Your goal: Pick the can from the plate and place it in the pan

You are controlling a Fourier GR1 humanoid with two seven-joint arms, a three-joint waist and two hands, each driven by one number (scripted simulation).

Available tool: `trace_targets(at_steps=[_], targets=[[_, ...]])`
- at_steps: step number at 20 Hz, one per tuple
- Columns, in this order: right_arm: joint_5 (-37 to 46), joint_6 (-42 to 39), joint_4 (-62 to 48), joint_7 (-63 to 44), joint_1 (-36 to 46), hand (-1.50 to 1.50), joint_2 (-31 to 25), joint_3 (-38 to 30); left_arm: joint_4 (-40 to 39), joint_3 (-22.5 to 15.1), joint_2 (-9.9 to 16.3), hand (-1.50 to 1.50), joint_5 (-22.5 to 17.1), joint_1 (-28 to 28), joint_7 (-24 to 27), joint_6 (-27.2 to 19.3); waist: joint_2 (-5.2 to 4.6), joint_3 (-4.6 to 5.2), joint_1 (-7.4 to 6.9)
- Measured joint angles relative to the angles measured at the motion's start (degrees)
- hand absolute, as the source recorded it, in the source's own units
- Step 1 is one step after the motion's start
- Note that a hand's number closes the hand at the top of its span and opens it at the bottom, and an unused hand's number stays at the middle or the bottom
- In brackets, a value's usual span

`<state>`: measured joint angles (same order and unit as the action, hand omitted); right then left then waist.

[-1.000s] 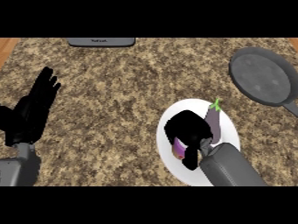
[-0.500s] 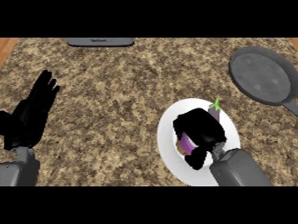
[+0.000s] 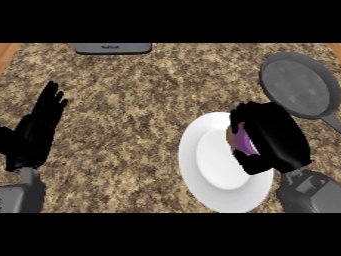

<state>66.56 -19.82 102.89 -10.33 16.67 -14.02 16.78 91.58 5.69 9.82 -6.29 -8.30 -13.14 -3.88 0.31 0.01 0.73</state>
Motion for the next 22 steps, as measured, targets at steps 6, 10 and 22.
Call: trace_targets(at_steps=[6,10,22], targets=[[-1.53,-6.08,11.14,-3.69,3.98,1.5,-0.79,-5.56,1.53,0.36,0.73,0.0,-0.56,-1.13,-2.42,0.49,-0.09,0.01,-0.37],[-3.86,-8.92,11.85,-5.19,7.53,1.5,-0.3,-10.65,2.04,0.0,0.19,0.0,-0.16,-0.54,-2.68,0.44,-0.2,0.01,-0.64],[-9.86,3.61,-12.63,6.23,16.24,1.5,-7.66,-29.99,0.52,0.01,-0.61,0.0,0.19,-1.57,-1.65,0.77,-0.5,-0.04,-1.29]])
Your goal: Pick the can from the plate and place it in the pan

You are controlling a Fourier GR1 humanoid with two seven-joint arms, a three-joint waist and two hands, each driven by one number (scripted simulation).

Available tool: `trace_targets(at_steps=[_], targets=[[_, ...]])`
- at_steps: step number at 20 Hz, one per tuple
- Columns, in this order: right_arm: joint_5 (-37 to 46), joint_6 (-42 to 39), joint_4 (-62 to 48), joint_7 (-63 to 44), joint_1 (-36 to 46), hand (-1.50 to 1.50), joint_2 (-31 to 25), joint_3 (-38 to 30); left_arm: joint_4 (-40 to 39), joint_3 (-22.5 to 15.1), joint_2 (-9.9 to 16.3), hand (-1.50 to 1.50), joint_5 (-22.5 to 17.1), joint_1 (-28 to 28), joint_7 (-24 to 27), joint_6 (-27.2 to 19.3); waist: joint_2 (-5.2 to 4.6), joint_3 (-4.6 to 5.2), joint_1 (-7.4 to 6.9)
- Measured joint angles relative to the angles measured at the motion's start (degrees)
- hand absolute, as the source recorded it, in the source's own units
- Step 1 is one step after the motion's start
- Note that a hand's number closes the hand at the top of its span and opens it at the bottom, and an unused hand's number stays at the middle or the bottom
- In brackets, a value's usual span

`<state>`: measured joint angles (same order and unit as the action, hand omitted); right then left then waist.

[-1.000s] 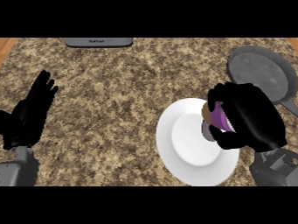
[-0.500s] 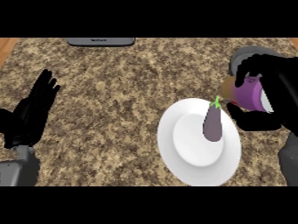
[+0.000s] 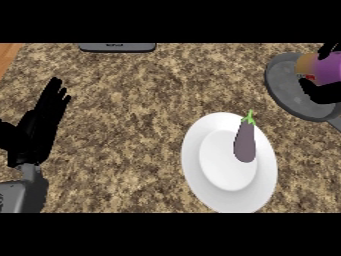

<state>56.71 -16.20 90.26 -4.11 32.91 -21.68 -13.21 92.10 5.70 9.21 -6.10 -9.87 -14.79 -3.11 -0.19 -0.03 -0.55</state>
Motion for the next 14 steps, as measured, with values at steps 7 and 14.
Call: trace_targets(at_steps=[7,14], targets=[[-2.61,10.23,-23.45,12.63,5.61,1.5,-6.19,-7.23,-0.23,-0.92,-0.66,0.0,1.0,-0.3,0.51,-0.14,-0.21,-0.02,-0.58],[-3.66,18.76,-46.7,26.95,11.35,1.5,-9.63,-9.73,-1.65,-0.13,-0.06,0.0,0.4,-1.85,0.72,0.72,-0.57,-0.08,-1.38]])
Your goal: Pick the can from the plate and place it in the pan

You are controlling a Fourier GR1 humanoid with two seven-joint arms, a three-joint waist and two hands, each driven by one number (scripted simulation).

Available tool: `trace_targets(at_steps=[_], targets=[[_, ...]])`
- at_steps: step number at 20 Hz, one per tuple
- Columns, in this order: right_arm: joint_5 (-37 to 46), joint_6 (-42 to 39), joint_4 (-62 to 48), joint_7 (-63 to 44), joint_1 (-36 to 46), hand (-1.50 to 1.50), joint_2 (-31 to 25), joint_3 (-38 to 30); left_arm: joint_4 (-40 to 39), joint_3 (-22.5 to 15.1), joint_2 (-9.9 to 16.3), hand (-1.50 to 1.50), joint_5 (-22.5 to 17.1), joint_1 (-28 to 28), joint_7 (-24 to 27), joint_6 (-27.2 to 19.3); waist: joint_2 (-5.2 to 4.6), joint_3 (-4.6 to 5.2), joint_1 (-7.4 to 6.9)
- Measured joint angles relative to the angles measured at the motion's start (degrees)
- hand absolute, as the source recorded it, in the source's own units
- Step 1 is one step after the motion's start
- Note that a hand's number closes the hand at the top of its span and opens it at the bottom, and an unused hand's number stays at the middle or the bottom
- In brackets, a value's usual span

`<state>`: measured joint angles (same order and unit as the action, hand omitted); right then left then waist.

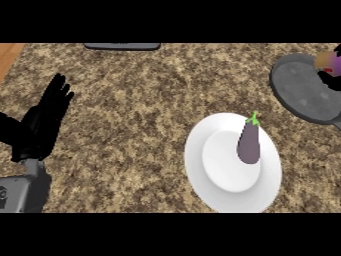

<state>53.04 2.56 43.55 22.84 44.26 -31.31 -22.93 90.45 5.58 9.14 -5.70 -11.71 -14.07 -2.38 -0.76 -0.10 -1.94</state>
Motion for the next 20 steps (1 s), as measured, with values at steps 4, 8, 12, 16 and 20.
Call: trace_targets(at_steps=[4,8,12,16,20], targets=[[1.08,5.28,-10.69,5.42,2.47,1.5,-0.09,-0.09,-0.66,-0.28,-0.3,0.0,0.15,-0.2,1.06,0.37,-0.23,-0.03,-0.56],[3.26,8.92,-18.93,5.51,4.68,1.5,-0.63,0.25,-0.4,-0.91,-0.87,0.0,0.35,0.45,1.32,0.46,-0.4,-0.06,-1.06],[2.62,7.9,-25.46,2.12,5.79,-1.5,-1.79,-1.71,0.65,-1.42,-1.11,0.0,0.55,-0.26,0.05,0.07,-0.68,-0.13,-1.63],[2.05,5.82,-29.98,2.91,6.28,-1.5,-2.78,-2.66,1.0,-1.62,-1.51,0.0,0.72,-0.17,0.25,-0.2,-0.86,-0.18,-1.92],[-0.66,4.5,-31.94,6.9,5.92,-1.5,-3.77,-5.28,0.45,-0.94,-0.9,0.0,0.27,-0.27,0.38,0.37,-0.85,-0.22,-1.69]])
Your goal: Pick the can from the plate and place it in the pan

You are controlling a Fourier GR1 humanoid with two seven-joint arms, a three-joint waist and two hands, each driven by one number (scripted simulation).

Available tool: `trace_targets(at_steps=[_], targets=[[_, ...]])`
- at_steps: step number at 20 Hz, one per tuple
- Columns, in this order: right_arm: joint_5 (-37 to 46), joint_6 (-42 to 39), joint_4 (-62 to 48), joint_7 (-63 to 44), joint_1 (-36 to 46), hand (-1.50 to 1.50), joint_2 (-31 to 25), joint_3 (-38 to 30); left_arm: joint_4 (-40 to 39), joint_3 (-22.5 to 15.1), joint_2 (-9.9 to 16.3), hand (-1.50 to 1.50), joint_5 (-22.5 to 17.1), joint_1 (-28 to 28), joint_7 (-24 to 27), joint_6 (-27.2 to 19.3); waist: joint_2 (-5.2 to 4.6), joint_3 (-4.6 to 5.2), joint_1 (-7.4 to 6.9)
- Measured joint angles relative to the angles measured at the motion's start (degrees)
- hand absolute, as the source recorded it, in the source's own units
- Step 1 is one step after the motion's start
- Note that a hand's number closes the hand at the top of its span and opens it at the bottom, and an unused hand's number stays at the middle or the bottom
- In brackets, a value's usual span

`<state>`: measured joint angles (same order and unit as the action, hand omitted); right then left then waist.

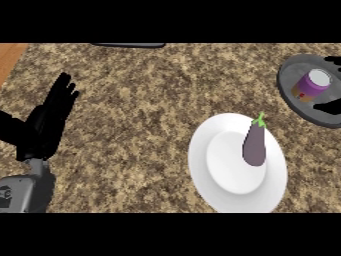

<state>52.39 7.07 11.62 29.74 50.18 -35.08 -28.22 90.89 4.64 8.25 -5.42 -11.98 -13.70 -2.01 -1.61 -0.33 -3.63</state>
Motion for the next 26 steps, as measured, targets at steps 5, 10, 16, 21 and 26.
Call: trace_targets(at_steps=[5,10,16,21,26], targets=[[-6.79,-4.1,-1.32,4.77,0.09,-1.5,-1.83,-6.39,-0.22,0.31,-0.01,0.0,0.04,-0.46,-0.26,-0.36,0.1,-0.04,0.51],[-13.9,-13.64,-3.43,7.54,-0.92,-1.5,-6.74,-13.06,0.06,1.1,0.56,0.0,-0.53,-0.19,-0.48,-0.04,0.25,-0.05,1.07],[-19.26,-27.94,-5.33,11.92,-5.35,-1.5,-13.69,-17.8,-0.08,1.21,0.55,0.0,-0.45,1.05,0.39,0.23,0.33,-0.1,1.63],[-21.31,-34.43,-5.26,11.65,-9.57,-1.5,-18.22,-19.14,0.31,1.23,0.41,0.0,-0.44,1.73,0.62,0.2,0.37,-0.19,1.82],[-22.41,-35.72,-3.57,12.19,-12.88,-1.5,-19.67,-19.32,0.21,1.24,0.39,0.0,-0.11,0.57,-0.12,-0.4,0.44,-0.23,2.11]])
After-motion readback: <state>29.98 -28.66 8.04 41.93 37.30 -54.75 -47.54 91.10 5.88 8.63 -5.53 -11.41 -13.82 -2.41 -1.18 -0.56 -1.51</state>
